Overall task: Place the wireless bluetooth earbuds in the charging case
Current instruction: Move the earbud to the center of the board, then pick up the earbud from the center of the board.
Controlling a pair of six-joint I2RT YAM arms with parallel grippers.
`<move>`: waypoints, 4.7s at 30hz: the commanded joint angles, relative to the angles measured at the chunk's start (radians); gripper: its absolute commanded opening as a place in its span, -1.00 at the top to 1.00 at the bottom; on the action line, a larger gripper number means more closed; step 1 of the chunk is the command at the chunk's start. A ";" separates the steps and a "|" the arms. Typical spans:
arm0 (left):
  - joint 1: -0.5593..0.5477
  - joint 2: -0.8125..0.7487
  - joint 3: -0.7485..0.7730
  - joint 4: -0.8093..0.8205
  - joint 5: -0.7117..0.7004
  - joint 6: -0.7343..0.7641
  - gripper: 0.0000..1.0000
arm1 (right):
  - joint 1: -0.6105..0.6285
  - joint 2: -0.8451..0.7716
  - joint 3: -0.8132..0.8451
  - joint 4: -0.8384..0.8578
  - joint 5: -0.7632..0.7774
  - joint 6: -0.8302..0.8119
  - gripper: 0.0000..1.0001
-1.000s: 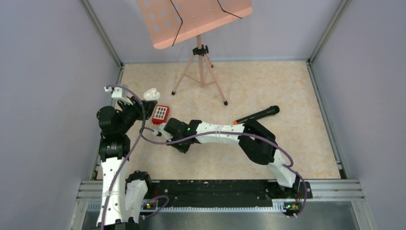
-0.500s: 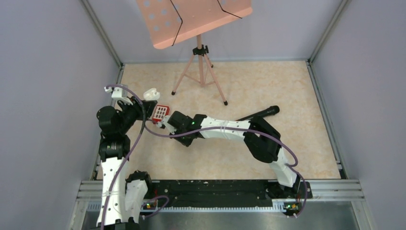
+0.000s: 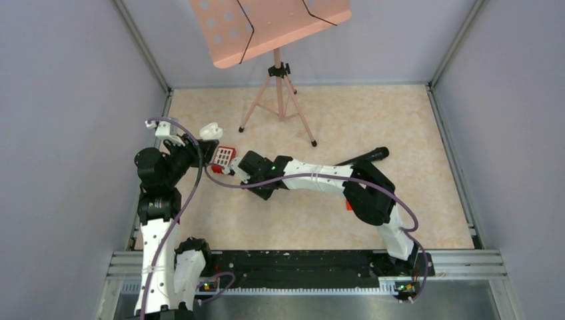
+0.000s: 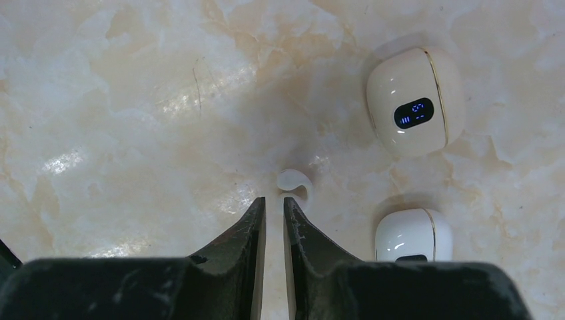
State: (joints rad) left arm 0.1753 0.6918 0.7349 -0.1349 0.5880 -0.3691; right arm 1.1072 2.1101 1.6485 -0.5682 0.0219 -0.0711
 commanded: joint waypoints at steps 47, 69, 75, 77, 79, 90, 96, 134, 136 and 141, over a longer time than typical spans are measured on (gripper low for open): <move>0.007 0.016 0.028 0.040 0.042 0.004 1.00 | -0.157 0.023 0.032 0.024 -0.248 0.061 0.33; 0.007 0.021 0.010 0.052 0.040 -0.004 1.00 | -0.158 0.061 0.023 0.031 -0.314 0.049 0.38; 0.007 0.020 0.007 0.049 0.038 -0.002 1.00 | -0.158 0.043 0.028 0.039 -0.386 0.029 0.71; 0.007 0.021 0.006 0.049 0.037 -0.002 1.00 | -0.158 0.037 0.031 0.043 -0.402 0.028 0.85; 0.007 0.022 0.006 0.051 0.038 -0.004 1.00 | -0.159 0.031 0.030 0.044 -0.410 0.029 0.96; 0.007 0.025 0.002 0.059 0.038 -0.008 1.00 | -0.161 -0.015 0.000 0.054 -0.393 0.023 1.00; 0.009 0.018 0.024 0.069 0.038 0.001 1.00 | -0.175 -0.023 -0.009 0.073 -0.469 -0.075 0.89; 0.022 -0.025 0.166 -0.201 0.267 0.194 1.00 | -0.217 0.046 0.046 -0.039 -0.802 -0.878 0.60; 0.027 -0.028 0.163 -0.207 0.240 0.204 1.00 | -0.216 0.052 0.046 -0.051 -0.807 -0.901 0.60; 0.036 -0.031 0.160 -0.215 0.223 0.205 1.00 | -0.216 0.066 0.055 -0.065 -0.806 -0.920 0.59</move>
State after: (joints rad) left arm 0.2005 0.6659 0.8677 -0.3595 0.8417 -0.1802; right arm 0.8986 2.1445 1.6516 -0.6197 -0.7570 -0.9379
